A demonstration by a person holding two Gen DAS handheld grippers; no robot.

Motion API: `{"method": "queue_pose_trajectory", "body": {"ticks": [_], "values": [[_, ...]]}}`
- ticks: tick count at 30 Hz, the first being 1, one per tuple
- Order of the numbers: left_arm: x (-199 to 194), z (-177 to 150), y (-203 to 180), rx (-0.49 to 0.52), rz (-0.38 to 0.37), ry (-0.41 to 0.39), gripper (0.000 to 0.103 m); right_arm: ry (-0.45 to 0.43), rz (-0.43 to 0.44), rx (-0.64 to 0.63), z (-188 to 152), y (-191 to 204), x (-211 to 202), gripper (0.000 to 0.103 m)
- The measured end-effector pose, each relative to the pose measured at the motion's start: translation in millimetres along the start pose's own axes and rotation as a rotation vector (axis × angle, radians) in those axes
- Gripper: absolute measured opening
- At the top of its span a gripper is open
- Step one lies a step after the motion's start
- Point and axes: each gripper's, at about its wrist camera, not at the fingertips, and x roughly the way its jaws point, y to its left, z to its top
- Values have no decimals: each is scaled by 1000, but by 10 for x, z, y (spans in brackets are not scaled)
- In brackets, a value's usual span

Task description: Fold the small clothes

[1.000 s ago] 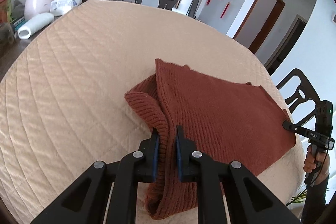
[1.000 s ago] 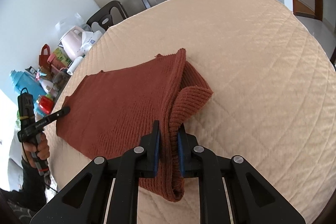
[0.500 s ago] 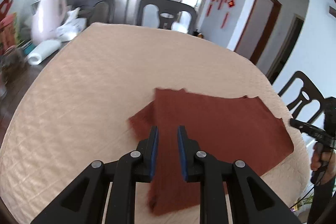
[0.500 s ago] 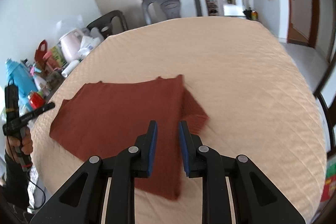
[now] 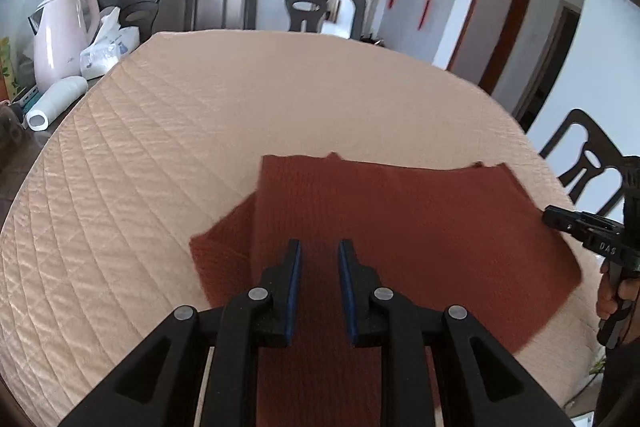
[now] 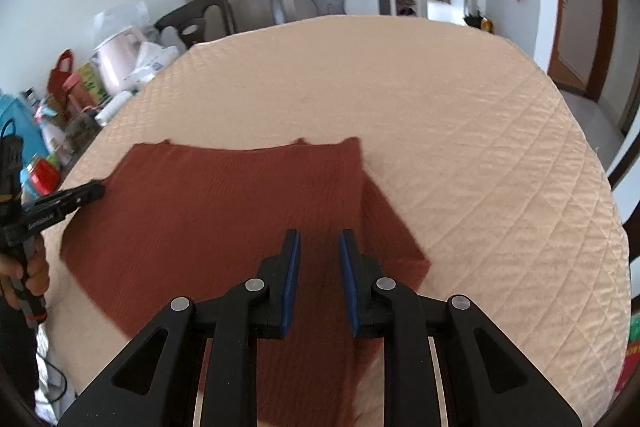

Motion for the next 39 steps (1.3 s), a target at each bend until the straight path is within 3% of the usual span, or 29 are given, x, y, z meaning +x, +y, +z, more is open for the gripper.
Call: {"method": "queue_pose_trajectory", "body": {"ticks": [9,14,18,22,26,29,34,39], "values": [[-179,-331,-577,121,-173,11,22,4,145,-182,-363,644,-97,20],[-91,-418,-700,178,-147,32,22,15,114,-241,-458,750,-21,21],[-200,-467,-791,193,-180,24,27,-24,109,-281,-524,839,-193,21],[-77,-525,-855,220,-143,39,28,14,83,-293,-610,863,-45,21],[-186,-490,-799,203,-136,29,29,-19,68,-282,-585,786,-200,21],[-267,-428,-630,173,-67,-12,28,-43,25,-248,-549,638,-296,21],[-170,-382,-311,105,80,2,29,-36,-64,-137,-514,263,-241,21],[-173,-396,-222,67,70,-2,29,-36,-47,-89,-493,158,-223,21]]}}
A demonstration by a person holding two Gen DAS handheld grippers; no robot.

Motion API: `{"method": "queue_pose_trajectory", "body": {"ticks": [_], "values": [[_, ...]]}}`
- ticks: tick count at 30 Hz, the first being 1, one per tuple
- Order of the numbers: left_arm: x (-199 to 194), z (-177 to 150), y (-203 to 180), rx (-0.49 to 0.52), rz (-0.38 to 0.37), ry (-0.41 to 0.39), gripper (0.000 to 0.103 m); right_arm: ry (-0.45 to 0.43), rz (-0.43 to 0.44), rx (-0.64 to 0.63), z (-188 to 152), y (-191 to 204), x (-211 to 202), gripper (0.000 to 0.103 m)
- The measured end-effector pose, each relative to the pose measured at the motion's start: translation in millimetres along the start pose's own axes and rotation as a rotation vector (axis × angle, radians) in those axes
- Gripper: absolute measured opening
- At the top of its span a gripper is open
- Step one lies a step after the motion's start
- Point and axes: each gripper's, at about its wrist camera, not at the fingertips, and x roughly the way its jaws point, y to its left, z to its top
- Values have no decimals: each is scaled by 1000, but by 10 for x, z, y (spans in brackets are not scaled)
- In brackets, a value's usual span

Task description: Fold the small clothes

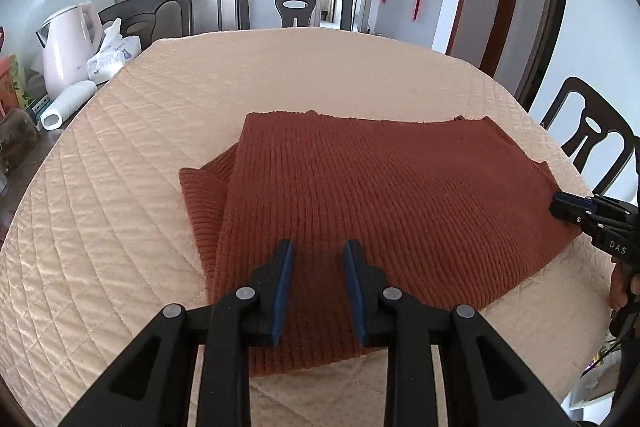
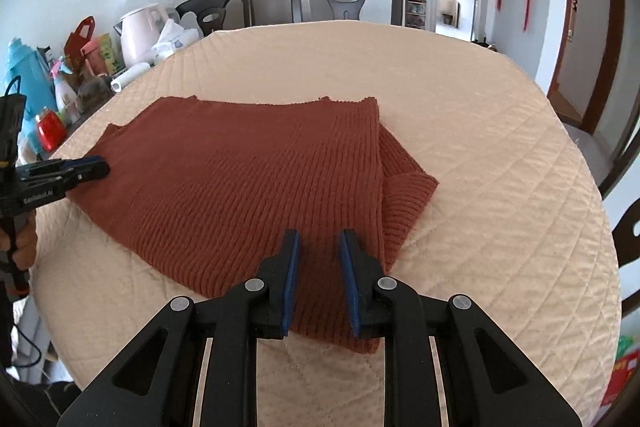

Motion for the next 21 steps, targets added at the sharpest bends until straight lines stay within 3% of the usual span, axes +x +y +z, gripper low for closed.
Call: {"method": "queue_pose_trajectory", "body": {"ticks": [10,21], "values": [[141,144,91,-56,22,-4,29,-9,-10,37,174,-109,112,21],[171,140,69,-38,27,-9,30,20,1,59,172,-159,173,21]]}}
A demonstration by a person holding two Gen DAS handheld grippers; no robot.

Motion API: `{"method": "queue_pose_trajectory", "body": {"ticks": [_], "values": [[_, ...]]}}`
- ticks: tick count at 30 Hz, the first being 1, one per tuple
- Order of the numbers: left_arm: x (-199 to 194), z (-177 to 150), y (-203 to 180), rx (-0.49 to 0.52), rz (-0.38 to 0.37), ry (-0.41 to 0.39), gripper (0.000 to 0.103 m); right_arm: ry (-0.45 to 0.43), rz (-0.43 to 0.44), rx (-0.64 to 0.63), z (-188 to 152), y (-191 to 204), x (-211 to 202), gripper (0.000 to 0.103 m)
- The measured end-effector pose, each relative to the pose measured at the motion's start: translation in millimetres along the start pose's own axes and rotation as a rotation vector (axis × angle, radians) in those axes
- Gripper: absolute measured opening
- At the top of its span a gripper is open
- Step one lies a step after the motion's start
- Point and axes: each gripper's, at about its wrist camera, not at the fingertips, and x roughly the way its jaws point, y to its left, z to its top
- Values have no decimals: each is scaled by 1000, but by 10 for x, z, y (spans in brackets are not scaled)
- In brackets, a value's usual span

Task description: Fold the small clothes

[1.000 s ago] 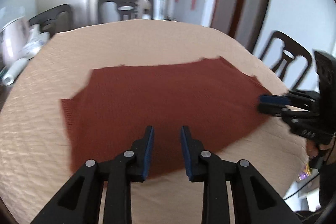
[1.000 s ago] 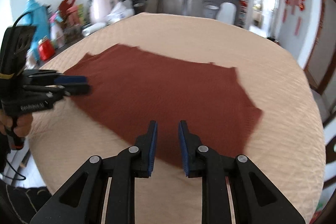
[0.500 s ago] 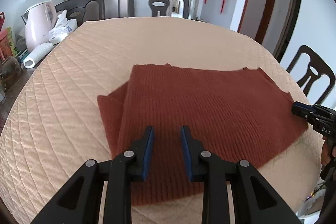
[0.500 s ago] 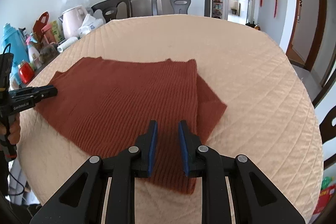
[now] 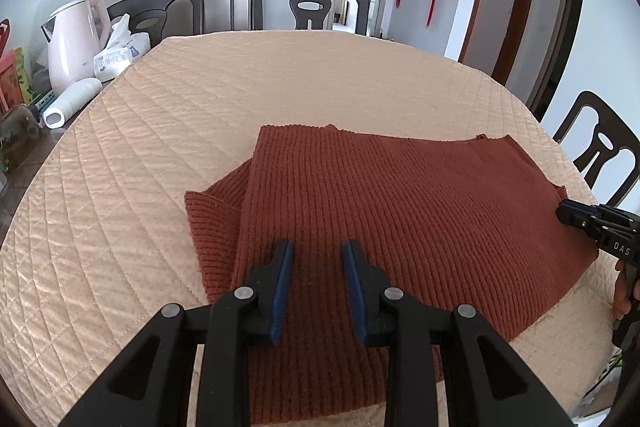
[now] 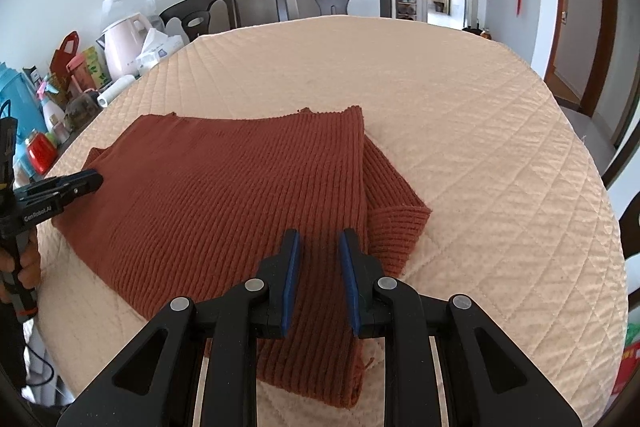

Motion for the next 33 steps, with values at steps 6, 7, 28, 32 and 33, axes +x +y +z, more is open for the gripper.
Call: {"method": "queue_pose_trajectory", "body": {"ticks": [6,7,28,32,33], "values": [[-66,12,1,-1,21,1,32,-18,-26,-23,2,72,-104,21],[-78,13,3,0,30,-2,34,-24,-27,-27,-2,81,-134,21],[-54,-35,397,-95,116,-10,51,-20,13,-107,-32,408,-93,35],[-25,-26,444,-116,81,-8,53,-14,13,-109,-26,429,-70,35],[-10,-21,464,-126,68,-3,53,-12,12,-108,-26,432,-61,35]]}}
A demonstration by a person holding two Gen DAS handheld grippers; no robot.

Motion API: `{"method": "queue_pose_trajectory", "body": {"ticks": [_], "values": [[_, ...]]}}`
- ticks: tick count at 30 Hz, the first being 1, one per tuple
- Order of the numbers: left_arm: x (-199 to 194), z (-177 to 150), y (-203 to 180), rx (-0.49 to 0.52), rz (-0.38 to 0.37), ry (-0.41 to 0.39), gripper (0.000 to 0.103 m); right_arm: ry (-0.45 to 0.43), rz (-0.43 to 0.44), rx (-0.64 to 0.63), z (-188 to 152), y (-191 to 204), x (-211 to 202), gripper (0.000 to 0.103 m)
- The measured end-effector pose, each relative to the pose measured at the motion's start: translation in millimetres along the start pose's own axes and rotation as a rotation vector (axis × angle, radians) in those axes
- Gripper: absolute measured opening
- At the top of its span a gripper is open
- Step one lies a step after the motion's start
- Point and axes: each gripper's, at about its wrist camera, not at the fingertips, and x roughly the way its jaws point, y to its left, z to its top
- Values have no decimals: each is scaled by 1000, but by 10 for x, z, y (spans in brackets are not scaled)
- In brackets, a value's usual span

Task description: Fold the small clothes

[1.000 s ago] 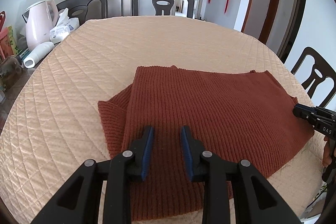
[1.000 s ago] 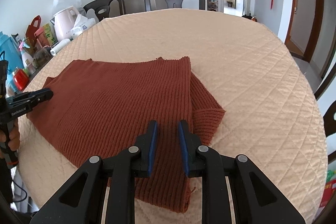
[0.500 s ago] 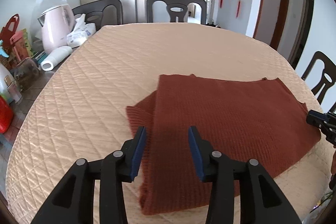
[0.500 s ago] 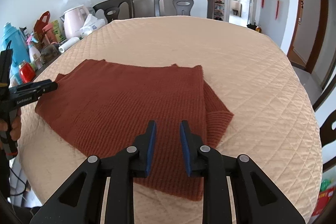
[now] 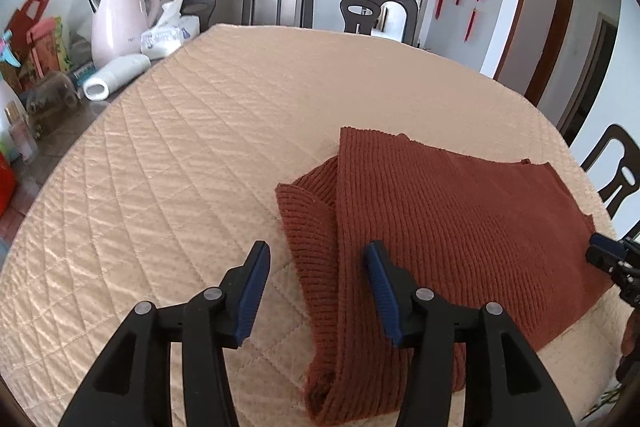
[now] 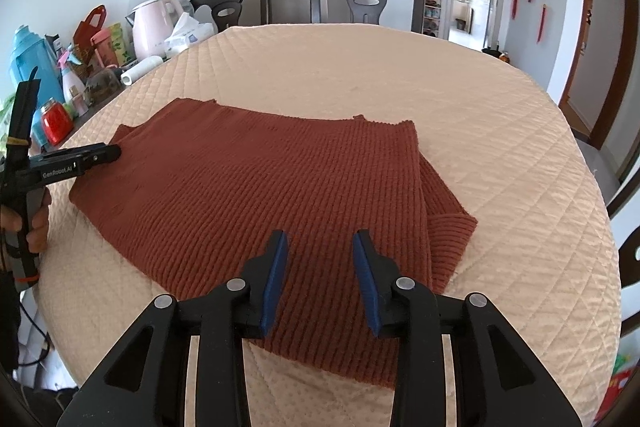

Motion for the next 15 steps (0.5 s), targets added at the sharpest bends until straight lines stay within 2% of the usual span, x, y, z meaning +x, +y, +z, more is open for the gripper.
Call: {"method": "queue_pose_trajectory", "body": {"ticks": [9,12,15], "values": [[100,54,195,-107,-147,29,54,10,-1,10,-25,-15,36,35],[84,13,195,-140,-221,39,54,8,3,13,-34,-19,42,35],[51,-37,128,-124,-226,34,54,7,5,14,-41,-25,46,35]]}}
